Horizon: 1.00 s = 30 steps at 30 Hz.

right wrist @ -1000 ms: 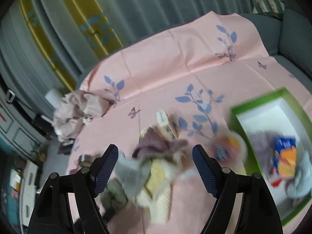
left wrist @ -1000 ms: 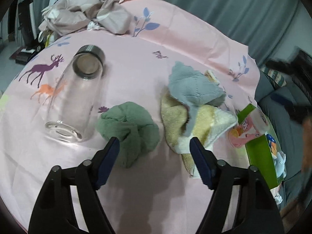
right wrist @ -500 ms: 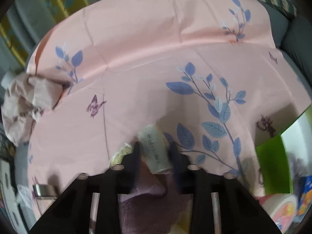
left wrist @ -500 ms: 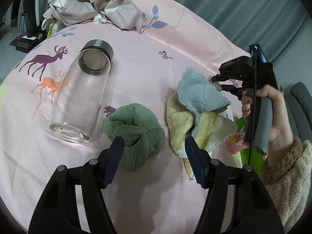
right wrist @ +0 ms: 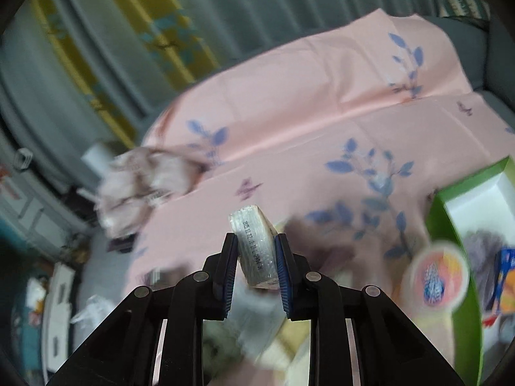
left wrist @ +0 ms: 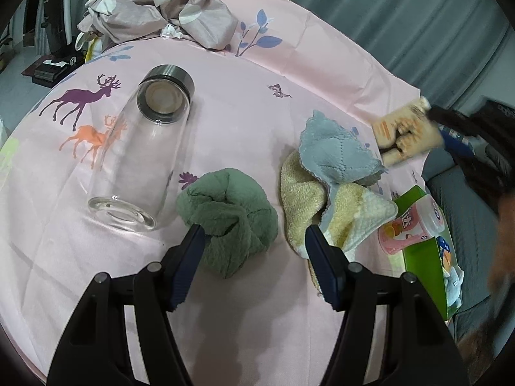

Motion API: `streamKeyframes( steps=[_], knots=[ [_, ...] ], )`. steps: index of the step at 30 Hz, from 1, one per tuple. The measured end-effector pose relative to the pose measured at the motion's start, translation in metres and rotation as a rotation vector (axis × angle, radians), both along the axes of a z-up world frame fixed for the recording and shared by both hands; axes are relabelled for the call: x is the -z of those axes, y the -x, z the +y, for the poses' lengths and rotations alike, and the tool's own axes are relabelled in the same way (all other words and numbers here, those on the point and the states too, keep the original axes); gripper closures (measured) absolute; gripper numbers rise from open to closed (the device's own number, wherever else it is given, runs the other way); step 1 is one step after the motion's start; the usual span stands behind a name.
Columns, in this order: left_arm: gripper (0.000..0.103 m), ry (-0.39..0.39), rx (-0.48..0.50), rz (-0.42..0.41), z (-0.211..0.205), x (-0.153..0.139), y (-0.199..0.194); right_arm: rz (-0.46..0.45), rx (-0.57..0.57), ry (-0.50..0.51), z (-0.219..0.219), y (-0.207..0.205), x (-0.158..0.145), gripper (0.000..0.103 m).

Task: Organize soft objects
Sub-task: 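Return the right gripper to the table and grasp the cream tissue pack, then regrip and lift the cream tissue pack with the right gripper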

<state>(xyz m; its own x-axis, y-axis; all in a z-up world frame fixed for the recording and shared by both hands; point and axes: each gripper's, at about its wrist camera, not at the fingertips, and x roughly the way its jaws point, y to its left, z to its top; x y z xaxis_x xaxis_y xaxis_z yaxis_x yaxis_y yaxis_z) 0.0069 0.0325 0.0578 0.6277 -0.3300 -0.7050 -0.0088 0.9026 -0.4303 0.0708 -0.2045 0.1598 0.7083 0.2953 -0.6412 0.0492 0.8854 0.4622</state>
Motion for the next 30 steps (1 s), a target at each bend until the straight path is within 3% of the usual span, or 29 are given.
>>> streamKeyframes(
  steps=[3, 7, 9, 14, 20, 22, 24, 26, 30],
  knots=[
    [0.040, -0.001, -0.012, -0.006, 0.003, -0.002, 0.002, 0.031, -0.063, -0.085, 0.007, 0.030, 0.015, 0.078],
    [0.040, -0.034, -0.048, -0.025, 0.007, -0.005, 0.005, 0.167, -0.085, -0.195, 0.012, 0.053, 0.059, 0.078],
    [0.040, -0.041, -0.049, -0.026, 0.006, -0.006, 0.007, 0.220, -0.108, -0.147, 0.024, 0.055, 0.077, 0.078],
    [0.040, -0.053, -0.036, -0.018, 0.001, -0.004, 0.008, 0.276, -0.112, -0.161, 0.027, 0.049, 0.099, 0.078],
    [0.038, -0.058, -0.017, -0.006, -0.005, 0.000, 0.009, 0.302, -0.057, 0.029, 0.015, 0.052, 0.098, 0.077],
    [0.036, -0.045, 0.009, 0.012, -0.010, 0.003, 0.009, 0.338, -0.072, 0.030, 0.008, 0.051, 0.104, 0.071],
    [0.034, -0.041, 0.039, 0.018, -0.017, 0.005, 0.011, 0.345, -0.063, 0.008, -0.001, 0.052, 0.106, 0.046],
    [0.033, -0.024, 0.085, 0.024, -0.026, 0.007, 0.014, 0.325, -0.045, 0.005, -0.007, 0.055, 0.103, 0.032],
    [0.033, 0.040, 0.165, 0.033, -0.040, 0.011, 0.017, 0.269, -0.055, -0.014, -0.011, 0.058, 0.094, 0.031]
  ],
)
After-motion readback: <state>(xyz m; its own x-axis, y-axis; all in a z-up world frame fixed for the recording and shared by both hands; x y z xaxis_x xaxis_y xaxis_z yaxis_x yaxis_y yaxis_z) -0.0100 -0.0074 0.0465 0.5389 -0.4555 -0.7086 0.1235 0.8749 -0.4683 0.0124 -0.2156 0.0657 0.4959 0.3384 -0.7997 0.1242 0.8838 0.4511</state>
